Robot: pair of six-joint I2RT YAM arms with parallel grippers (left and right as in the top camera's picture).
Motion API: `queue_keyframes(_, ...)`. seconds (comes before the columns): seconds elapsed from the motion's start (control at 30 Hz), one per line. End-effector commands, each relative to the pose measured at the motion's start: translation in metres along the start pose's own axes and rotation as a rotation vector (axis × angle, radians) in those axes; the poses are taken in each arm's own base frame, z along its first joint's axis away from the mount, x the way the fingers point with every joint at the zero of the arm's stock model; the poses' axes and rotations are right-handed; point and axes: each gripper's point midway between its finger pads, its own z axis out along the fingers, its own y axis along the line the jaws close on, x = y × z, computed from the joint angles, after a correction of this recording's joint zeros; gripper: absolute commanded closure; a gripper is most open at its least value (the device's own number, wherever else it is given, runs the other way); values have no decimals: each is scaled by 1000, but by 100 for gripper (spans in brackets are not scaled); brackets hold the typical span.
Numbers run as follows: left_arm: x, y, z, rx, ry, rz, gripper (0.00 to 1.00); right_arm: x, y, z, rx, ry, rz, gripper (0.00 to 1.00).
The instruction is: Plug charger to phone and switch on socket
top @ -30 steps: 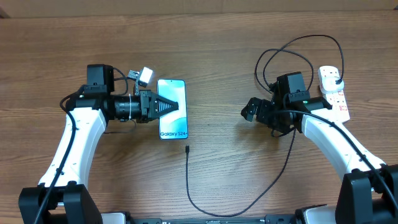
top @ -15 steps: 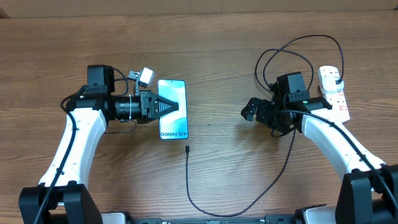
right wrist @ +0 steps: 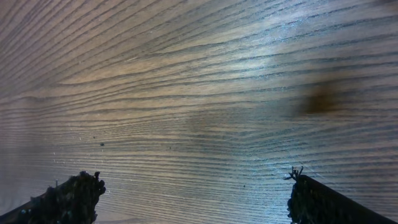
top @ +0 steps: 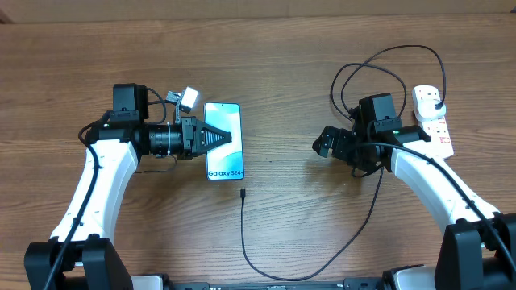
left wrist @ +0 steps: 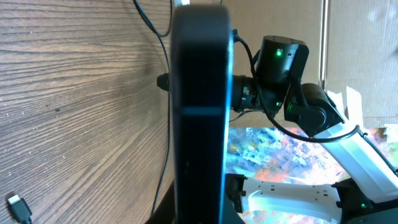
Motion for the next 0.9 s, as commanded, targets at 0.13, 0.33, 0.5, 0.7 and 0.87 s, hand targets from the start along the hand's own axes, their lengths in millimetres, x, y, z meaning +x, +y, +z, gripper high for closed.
queue_keyframes(0.13, 2, -12, -2, 52, 3, 3, 96, -2, 1, 0, 4, -5, -3, 0)
queue_keyframes(0.33, 2, -12, -2, 51, 2, 3, 96, -2, 2, 0, -2, -7, -4, 0)
queue_keyframes(0.5, 1, -12, -2, 51, 2, 5, 96, 11, 27, -2, -150, 70, -4, 0)
queue_keyframes(0.7, 1, -12, -2, 52, 2, 5, 96, 19, 67, -14, -385, 136, -30, 50)
queue_keyframes(0.87, 1, -12, -2, 52, 2, 5, 96, 24, 72, -19, -412, 154, -30, 96)
